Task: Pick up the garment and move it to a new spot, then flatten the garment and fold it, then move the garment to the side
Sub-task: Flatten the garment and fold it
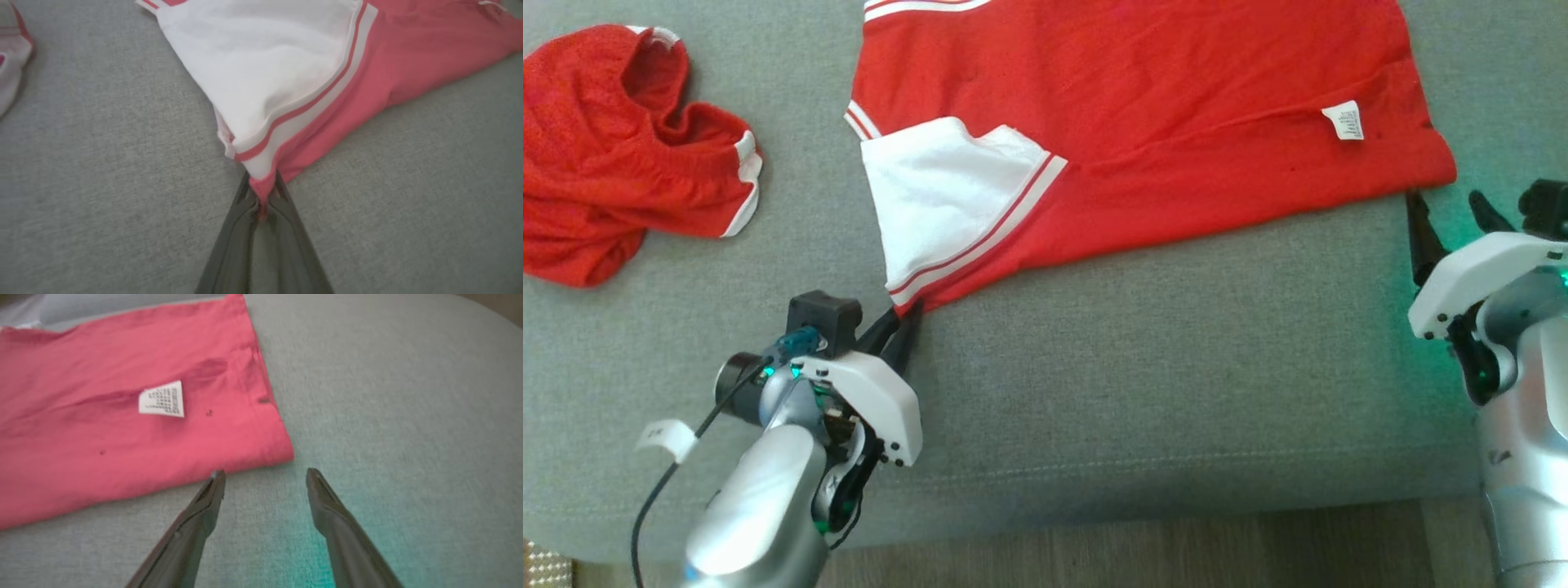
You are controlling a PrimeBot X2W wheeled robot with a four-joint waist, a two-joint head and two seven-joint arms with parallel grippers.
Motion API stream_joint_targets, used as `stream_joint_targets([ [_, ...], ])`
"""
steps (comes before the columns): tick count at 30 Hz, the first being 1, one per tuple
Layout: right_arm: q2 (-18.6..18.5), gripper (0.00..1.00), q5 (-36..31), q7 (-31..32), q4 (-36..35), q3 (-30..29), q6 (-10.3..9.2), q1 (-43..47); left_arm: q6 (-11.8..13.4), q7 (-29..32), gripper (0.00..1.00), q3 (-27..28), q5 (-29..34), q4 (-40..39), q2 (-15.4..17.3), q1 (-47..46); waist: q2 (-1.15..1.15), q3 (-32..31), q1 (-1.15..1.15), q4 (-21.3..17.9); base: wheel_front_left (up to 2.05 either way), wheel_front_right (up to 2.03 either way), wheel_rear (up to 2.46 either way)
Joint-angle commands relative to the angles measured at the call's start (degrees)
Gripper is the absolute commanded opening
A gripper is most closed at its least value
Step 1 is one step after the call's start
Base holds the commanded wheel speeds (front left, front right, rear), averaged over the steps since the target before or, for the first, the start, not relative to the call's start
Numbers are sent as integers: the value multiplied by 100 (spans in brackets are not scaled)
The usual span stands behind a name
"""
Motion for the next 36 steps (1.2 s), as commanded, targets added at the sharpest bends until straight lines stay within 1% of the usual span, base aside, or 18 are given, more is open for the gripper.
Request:
stream_joint_targets([
  [1, -1, 100, -157, 132, 42, -9, -2, -299, 3, 66, 0, 145, -22, -187, 249, -9, 0, 19, 0, 36, 0, 0, 0],
  [2, -1, 100, -157, 132, 42, -9, -2, -299, 3, 66, 0, 145, -22, -187, 249, -9, 0, 19, 0, 36, 0, 0, 0],
  [7, -62, 100, -454, 146, 487, -193, -2, -698, -11, 173, 0, 95, 0, -325, 308, -99, 0, 89, 0, 106, 0, 0, 0],
  [13, -160, 100, -706, 116, 1044, -266, -2, -1094, -28, 226, 0, 57, 18, -383, 374, -197, 0, 147, 0, 154, 0, 0, 0],
  [15, -200, 89, -786, 93, 1229, -268, -2, -1203, -28, 233, 0, 42, 19, -391, 380, -218, 0, 153, 0, 170, 0, 0, 0],
  [16, -217, 69, -826, 53, 1303, -273, -2, -1244, -32, 234, 0, 34, 17, -394, 382, -229, 0, 151, 0, 181, 0, 0, 0],
  [17, -226, 45, -858, 21, 1373, -275, -2, -1281, -34, 230, 0, 29, 16, -396, 385, -238, 0, 147, 0, 188, 0, 0, 0],
  [18, -229, 27, -882, -10, 1435, -268, -2, -1311, -36, 227, 0, 22, 14, -395, 388, -243, 0, 139, 0, 192, 0, 0, 0],
  [19, -237, 2, -911, -36, 1486, -250, -2, -1328, -37, 225, 0, 18, 8, -395, 389, -245, 0, 127, 0, 195, 0, 0, 0],
  [20, -250, 0, -933, -53, 1532, -235, -2, -1332, -33, 219, 0, 16, 5, -396, 392, -244, 0, 113, 0, 194, 0, 0, 0],
  [21, -263, 4, -938, -67, 1567, -234, -2, -1327, -30, 217, 0, 12, 1, -396, 396, -238, 0, 96, 0, 192, 0, 0, 0],
  [22, -278, 13, -934, -80, 1593, -236, -2, -1316, -29, 221, 0, 6, -4, -394, 402, -229, 0, 79, 0, 187, 0, 0, 0],
  [23, -292, 0, -931, -102, 1611, -207, -2, -1303, -27, 220, 0, 4, -11, -398, 410, -219, 0, 62, 0, 178, 0, 0, 0],
  [29, -364, 0, -698, -227, 1645, -70, -2, -1144, -17, 196, 0, 35, -90, -424, 482, -115, 0, -57, 0, 68, 0, 0, 0],
  [36, -432, 0, -58, -228, 1381, 125, -2, -613, -42, 204, 0, 80, -231, -622, 613, 114, 0, -296, 0, -1, 0, 0, 0],
])
